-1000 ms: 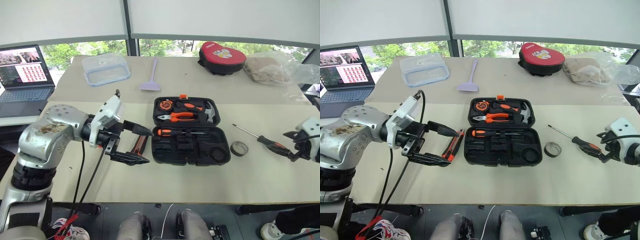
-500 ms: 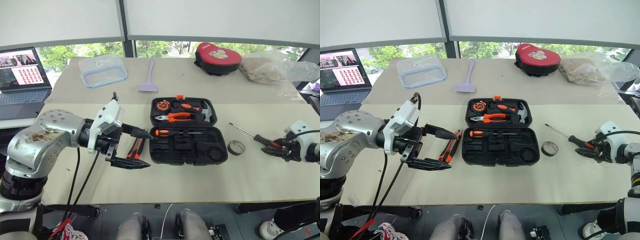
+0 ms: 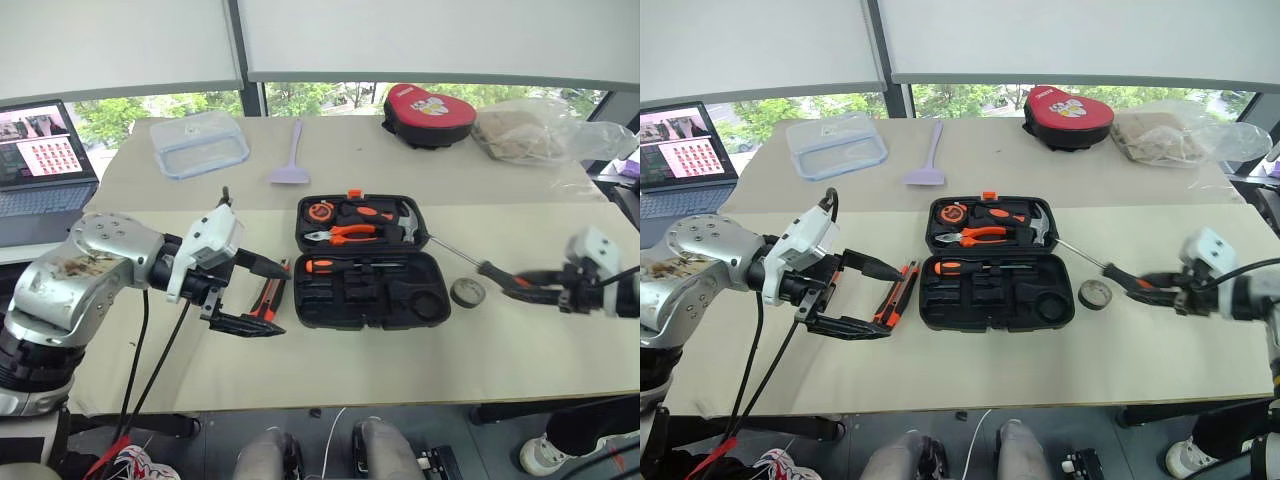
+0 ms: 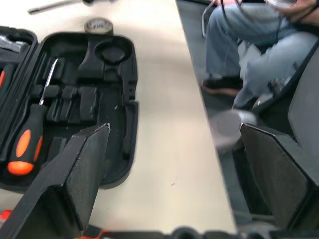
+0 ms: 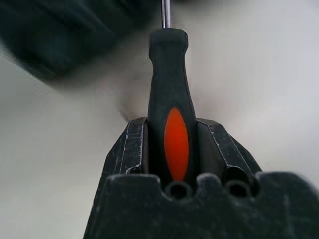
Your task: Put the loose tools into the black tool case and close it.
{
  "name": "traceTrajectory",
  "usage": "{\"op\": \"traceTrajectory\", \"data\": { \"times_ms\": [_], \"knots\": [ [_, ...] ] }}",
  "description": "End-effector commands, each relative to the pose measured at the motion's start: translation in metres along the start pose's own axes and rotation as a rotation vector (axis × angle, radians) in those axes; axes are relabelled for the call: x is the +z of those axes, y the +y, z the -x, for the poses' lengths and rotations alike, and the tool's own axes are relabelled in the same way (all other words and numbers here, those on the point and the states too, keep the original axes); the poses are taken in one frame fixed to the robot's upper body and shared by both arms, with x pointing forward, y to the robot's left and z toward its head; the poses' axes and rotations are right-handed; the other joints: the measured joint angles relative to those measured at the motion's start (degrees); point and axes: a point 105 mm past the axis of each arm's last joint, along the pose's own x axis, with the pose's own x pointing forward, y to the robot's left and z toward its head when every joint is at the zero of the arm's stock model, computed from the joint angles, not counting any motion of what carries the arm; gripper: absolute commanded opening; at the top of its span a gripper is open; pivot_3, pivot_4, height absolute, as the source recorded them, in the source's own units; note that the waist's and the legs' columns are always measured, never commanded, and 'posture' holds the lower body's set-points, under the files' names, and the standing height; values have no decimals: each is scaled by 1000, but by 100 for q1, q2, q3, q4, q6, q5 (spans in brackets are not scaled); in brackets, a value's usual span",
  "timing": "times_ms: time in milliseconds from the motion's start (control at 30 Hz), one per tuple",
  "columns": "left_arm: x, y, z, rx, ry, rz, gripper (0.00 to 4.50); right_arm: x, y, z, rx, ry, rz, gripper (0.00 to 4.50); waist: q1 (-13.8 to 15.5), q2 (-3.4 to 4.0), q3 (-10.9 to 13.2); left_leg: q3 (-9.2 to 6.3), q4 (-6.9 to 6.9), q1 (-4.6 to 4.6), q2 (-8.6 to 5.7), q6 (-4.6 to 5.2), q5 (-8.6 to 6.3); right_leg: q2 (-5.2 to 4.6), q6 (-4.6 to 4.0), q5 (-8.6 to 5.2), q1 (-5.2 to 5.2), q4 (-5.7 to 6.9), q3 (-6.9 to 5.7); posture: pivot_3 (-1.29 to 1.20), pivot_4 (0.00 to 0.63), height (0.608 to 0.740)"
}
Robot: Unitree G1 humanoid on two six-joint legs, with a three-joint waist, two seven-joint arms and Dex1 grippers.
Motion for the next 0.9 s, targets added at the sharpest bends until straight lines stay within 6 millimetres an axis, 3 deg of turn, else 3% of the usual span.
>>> {"op": "traceTrajectory", "data": {
  "times_ms": [33,100,200,367,900],
  "knots": [
    [4,3,0,-3,3,-52,4500,28,11,-23,108,-25,129,1029,22,-2,1,0,0,-1,-1,-1,-1,1,-2,-2,-1,0,-2,0,150,731],
    [4,3,-1,-8,-2,-60,4500,26,14,-34,144,10,184,1029,114,-4,2,1,0,-10,-3,-1,-2,-1,-5,-6,-9,-1,-5,0,150,731],
    [4,3,-4,-11,-4,-74,4500,21,-1,-51,105,64,227,1029,154,-4,2,6,12,-63,-11,2,-1,-7,-6,-6,-59,7,-8,0,150,731],
    [4,5,0,14,9,-90,4500,11,-20,-60,61,123,271,1029,151,-4,3,10,24,-97,-11,6,2,-2,-4,-5,-88,12,-13,0,150,731],
    [3,13,-1,64,9,-100,4500,15,-11,-88,111,113,330,1029,127,-4,3,10,23,-94,-4,5,2,4,-3,-8,-84,12,-15,0,150,731]
  ]
}}
